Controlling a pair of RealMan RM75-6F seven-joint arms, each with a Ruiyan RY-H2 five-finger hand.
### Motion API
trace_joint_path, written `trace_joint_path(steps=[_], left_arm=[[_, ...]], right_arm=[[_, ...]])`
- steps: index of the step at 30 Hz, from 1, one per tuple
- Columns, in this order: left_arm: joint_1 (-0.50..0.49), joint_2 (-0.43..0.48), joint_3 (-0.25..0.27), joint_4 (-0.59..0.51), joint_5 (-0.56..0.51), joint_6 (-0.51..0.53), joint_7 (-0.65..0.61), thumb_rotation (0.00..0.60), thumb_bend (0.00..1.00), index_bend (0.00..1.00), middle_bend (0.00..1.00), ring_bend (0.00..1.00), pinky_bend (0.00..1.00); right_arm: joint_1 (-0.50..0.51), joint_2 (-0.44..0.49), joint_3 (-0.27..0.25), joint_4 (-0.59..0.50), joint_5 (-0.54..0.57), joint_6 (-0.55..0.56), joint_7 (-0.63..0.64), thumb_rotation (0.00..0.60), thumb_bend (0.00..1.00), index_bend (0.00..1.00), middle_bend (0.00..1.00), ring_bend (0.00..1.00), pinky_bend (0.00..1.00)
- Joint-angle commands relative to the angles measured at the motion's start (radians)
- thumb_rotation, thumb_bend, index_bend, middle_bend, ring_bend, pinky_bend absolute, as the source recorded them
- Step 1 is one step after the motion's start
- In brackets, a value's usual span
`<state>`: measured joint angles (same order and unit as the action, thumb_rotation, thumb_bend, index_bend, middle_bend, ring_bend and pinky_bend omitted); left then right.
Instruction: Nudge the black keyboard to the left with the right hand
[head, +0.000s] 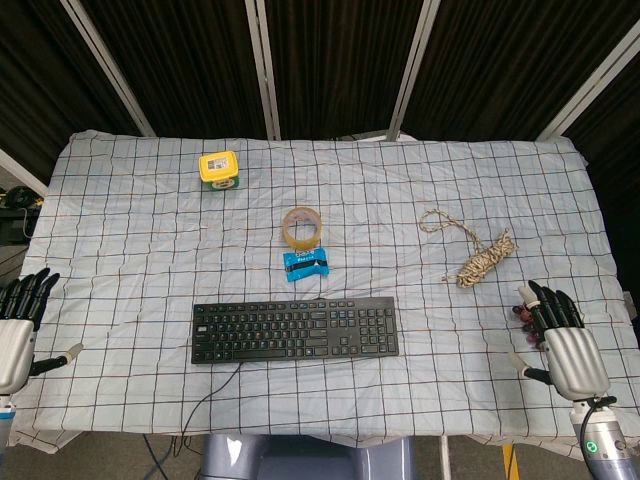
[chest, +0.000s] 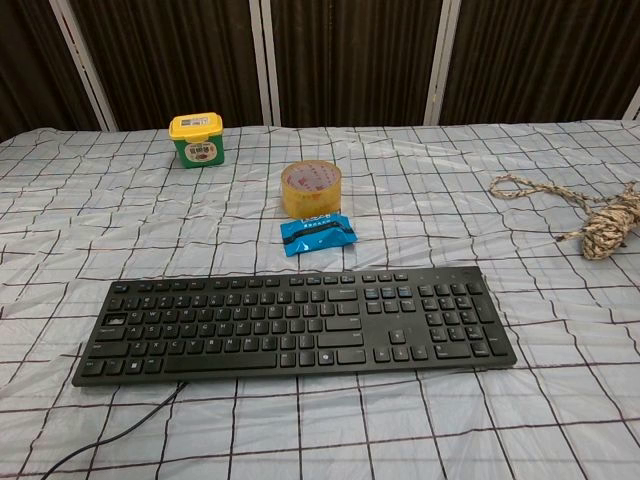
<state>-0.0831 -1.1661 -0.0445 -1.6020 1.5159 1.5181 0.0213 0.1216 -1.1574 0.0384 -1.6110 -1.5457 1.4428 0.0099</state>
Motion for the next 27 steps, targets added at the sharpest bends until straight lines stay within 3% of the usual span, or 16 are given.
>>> trace_joint_path(steps=[1, 27], left_arm=[[0.0, 0.0, 0.0, -0.001, 0.0, -0.001, 0.001, 0.6, 0.0, 0.0, 0.0, 0.0, 0.0], [0.004, 0.001, 0.0, -0.001, 0.006, 0.011, -0.005, 0.6, 0.0, 0.0, 0.0, 0.0, 0.0]], right_arm=[[0.0, 0.0, 0.0, 0.0, 0.001, -0.001, 0.0, 0.6, 0.17, 0.0, 0.0, 0.0, 0.04], [0.005, 0.006, -0.01, -0.006, -0.01, -0.015, -0.003, 0.6, 0.17, 0.0, 0.0, 0.0, 0.04]])
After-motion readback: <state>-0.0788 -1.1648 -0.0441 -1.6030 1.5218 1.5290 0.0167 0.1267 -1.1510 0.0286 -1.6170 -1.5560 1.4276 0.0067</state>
